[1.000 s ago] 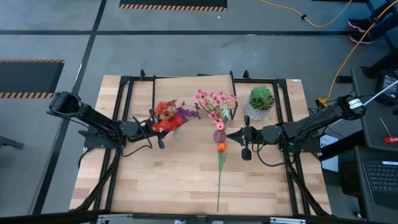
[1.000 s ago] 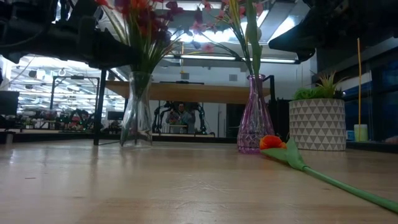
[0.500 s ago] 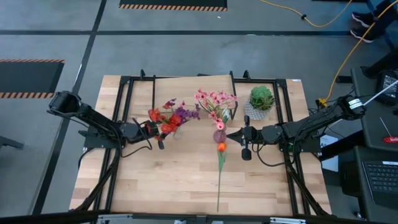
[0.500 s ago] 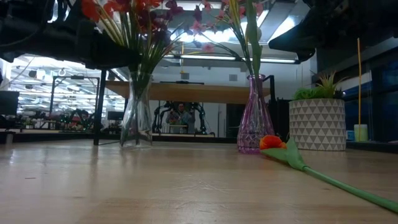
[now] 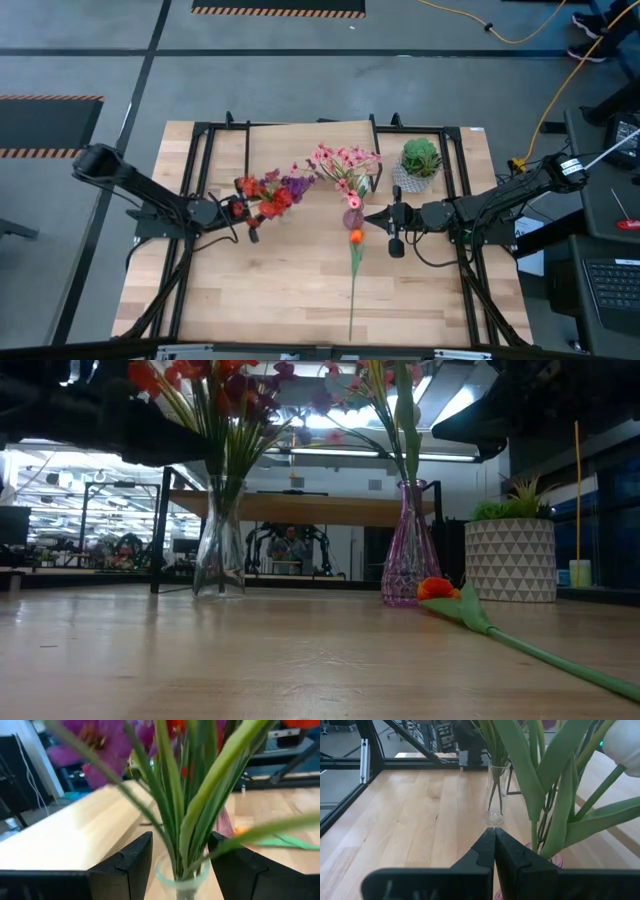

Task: Pick and place flowers into a vace then onto a shelf
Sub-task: Put the orange flower into the transparent vase

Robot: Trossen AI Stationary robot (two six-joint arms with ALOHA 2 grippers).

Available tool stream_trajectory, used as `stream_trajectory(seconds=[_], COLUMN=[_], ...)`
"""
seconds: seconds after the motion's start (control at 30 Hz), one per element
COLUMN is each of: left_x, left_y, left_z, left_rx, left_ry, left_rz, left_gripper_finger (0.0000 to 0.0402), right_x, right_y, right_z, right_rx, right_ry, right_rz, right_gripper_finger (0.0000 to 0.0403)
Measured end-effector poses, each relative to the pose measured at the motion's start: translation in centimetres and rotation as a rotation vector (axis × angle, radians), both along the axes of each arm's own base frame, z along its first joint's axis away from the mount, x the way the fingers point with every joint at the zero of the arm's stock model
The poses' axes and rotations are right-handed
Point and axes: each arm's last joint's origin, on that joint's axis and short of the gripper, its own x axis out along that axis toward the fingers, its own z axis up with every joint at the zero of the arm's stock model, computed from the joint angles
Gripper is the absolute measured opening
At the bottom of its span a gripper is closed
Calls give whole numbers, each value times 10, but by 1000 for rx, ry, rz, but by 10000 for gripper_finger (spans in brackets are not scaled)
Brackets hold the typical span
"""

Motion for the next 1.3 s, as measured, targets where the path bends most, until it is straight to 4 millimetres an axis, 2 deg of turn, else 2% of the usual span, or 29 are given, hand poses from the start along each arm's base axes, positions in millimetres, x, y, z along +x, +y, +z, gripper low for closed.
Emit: stream_trajectory(seconds=[0.17, 0.5, 0.83, 1.0, 1.1, 1.23, 1.3], left_x=[-7, -20, -38, -45, -48, -50, -51], left_y=[-1, -4, -10, -15, -18, -24, -28], left_z=[-3, 10, 10, 22, 24, 22, 22], left_rx=[-22, 20, -66, -141, -205, -206, -211], left_ry=[63, 31, 90, 186, 244, 272, 268], left_rz=[-11, -57, -123, -170, -203, -246, -263], left_gripper_finger=[185, 185, 178, 135, 94, 26, 8], right_x=[0, 0, 2, 5, 6, 10, 13], right_y=[0, 0, 1, 4, 9, 20, 28], right_z=[0, 0, 4, 14, 20, 26, 26], right_rx=[4, 9, 88, 117, 139, 202, 219], right_ry=[0, -1, -16, -35, -11, 62, 113], right_rz=[-1, -2, -19, 48, 67, 58, 37], right_gripper_finger=[13, 13, 13, 13, 5, 4, 3])
